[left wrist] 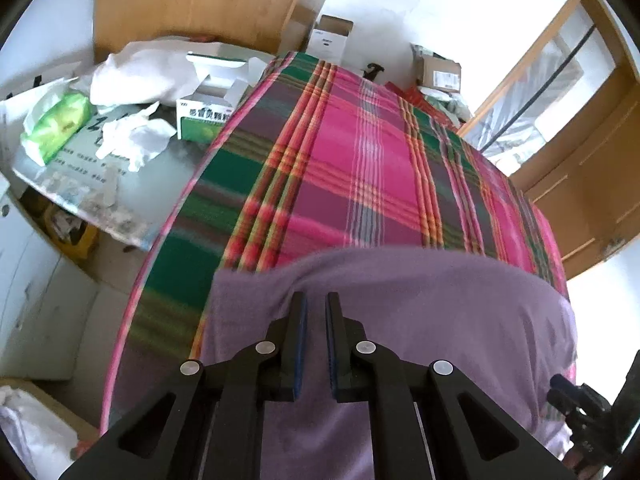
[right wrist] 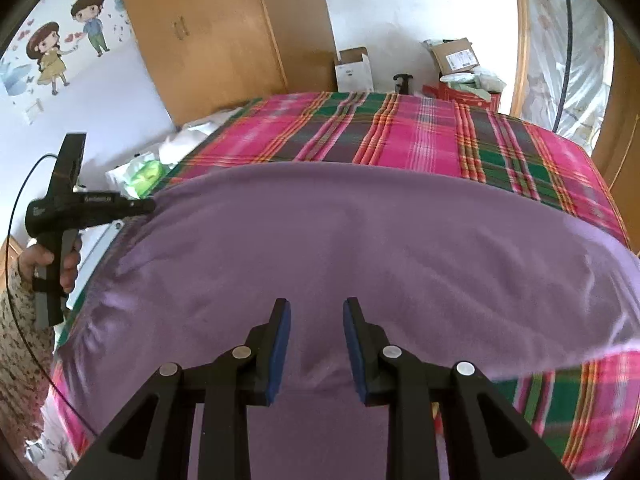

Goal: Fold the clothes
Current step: 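Release the garment with the left gripper and move both tools over the garment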

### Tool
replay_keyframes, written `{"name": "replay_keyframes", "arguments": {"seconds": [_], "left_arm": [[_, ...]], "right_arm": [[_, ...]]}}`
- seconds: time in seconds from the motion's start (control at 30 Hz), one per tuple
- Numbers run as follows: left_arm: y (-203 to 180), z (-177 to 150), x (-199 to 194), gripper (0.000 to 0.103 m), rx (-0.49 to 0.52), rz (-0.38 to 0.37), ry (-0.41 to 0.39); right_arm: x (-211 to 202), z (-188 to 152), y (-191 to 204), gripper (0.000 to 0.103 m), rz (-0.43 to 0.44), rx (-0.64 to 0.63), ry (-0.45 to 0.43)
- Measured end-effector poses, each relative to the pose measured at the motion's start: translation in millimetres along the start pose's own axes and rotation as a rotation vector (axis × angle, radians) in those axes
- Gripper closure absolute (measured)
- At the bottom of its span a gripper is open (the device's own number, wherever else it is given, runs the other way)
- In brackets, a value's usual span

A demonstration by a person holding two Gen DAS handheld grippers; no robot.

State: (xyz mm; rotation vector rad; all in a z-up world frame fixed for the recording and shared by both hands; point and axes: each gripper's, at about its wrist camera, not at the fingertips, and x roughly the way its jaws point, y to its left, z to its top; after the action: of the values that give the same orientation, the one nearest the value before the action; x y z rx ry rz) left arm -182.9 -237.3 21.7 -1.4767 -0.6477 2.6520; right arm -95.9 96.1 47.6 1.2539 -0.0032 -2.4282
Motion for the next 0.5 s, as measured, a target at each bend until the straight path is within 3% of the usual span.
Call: {"name": "replay_keyframes", "arguments": {"seconds": [0.27,0.4,0.5], "left_arm": [[12,-63,-62,0.094,0.025,-0.001,-0.028],[8,-100,-77,0.094,0.044,-0.032,-0.004],[1,-125,-82,0.094,0.082,-0.026,-0.001]], "right_arm": [[-33,-64,-3,0.074,-0.058,0.093,-0.016],[-44,-97,-5,0.074,-0.140,0.114,-0.030],[-48,-113,-12,0.074,-0.154,0.157,-0.027]]}}
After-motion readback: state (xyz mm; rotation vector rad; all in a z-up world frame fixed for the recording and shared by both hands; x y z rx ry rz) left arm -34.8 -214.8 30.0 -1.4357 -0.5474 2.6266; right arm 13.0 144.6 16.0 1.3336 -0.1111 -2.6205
